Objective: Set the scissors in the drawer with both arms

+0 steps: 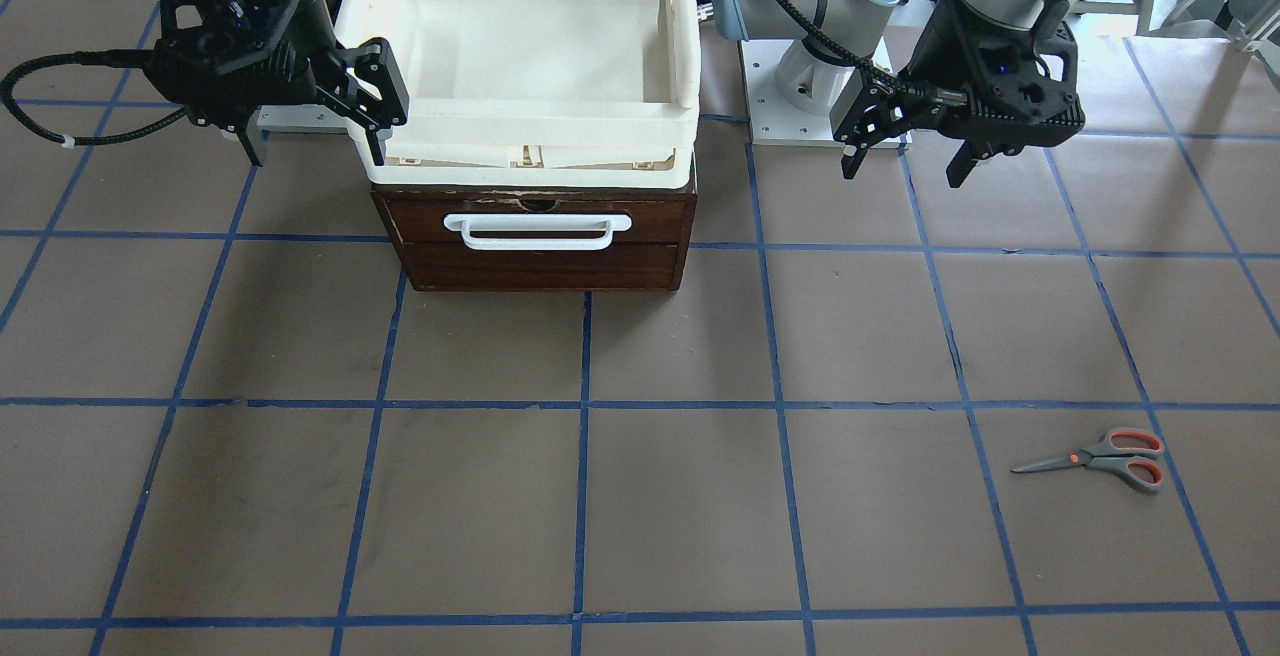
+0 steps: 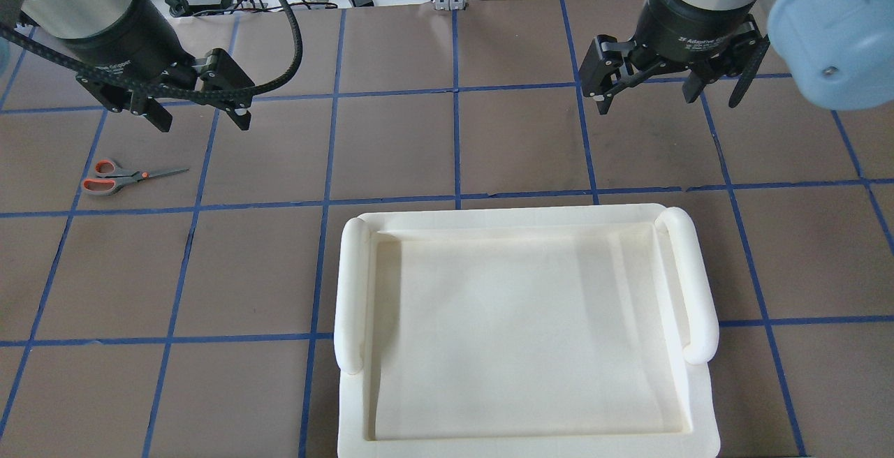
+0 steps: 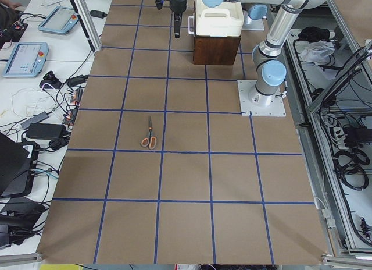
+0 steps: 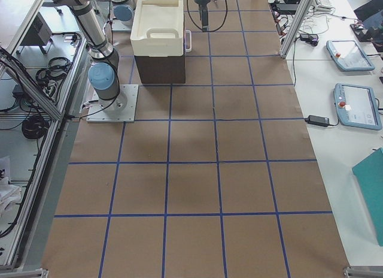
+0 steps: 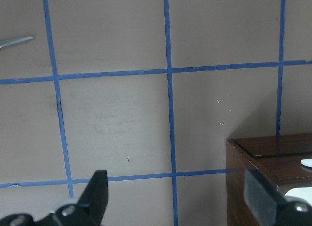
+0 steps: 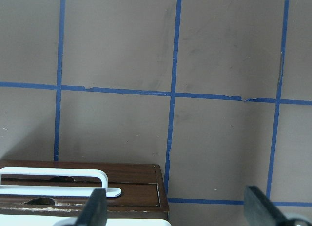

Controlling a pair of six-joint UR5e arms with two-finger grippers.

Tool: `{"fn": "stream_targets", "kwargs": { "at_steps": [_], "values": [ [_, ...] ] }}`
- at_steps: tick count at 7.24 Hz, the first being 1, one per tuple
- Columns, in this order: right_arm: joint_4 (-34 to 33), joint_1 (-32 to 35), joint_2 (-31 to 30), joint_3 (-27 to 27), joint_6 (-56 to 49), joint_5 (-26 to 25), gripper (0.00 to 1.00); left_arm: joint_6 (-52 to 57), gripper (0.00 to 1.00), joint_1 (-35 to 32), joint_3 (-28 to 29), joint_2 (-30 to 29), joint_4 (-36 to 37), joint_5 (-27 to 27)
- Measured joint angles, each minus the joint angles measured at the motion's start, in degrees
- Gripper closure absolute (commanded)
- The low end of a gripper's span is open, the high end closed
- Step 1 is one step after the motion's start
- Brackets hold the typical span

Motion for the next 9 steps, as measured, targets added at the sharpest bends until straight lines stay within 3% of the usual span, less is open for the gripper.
{"fn": "stream_targets", "kwargs": {
  "at_steps": [5, 7, 9],
  "values": [
    [0.3, 0.1, 0.5, 0.1, -0.5, 0.3, 0.00, 3.1, 0.00, 0.7, -1.3, 0.7, -0.4, 0.0],
    [1.0, 1.3, 3.8, 0.2, -12.2, 2.2, 0.00, 19.3, 0.00, 4.4, -1.8, 0.1, -0.2, 0.3],
    [0.7, 3.4, 9.6, 0.3, -27.3, 9.0, 0.00, 36.6, 0.03, 11.1, -2.0, -1.8, -0.3, 0.1]
  ]
}}
